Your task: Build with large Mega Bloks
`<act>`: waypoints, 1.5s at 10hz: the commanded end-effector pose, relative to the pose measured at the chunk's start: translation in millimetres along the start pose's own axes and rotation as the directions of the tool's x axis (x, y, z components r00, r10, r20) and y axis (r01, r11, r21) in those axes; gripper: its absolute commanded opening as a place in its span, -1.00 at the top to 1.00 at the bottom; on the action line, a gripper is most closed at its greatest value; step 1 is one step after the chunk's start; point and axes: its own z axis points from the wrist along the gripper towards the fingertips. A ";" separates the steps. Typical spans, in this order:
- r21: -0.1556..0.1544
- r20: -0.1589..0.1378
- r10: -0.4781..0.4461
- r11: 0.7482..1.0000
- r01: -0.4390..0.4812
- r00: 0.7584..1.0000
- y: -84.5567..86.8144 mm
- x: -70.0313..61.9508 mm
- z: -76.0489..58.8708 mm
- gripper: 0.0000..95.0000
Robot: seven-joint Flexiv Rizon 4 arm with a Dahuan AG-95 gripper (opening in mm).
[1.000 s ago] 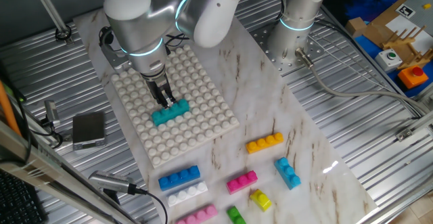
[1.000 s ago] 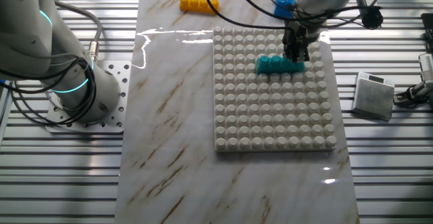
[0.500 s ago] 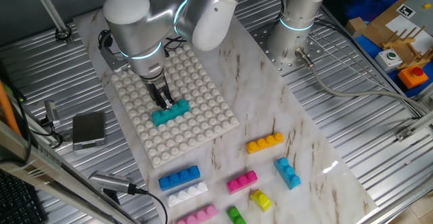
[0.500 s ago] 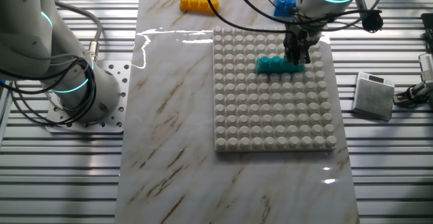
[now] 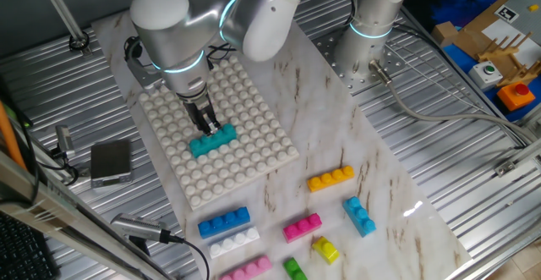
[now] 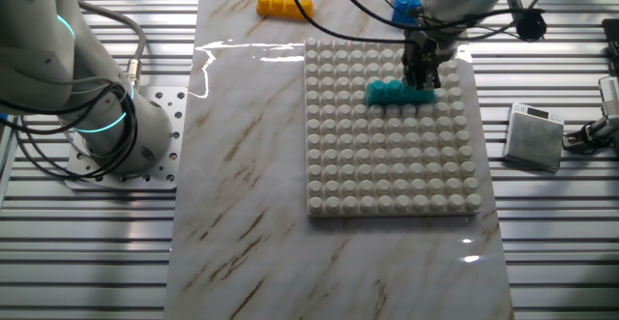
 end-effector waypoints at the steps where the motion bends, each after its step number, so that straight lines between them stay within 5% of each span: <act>1: 0.000 0.005 -0.008 1.000 0.008 1.000 1.1 6.7 1.9 1.00; 15: 0.010 0.016 -0.014 1.000 0.014 1.000 10.7 17.0 17.7 1.00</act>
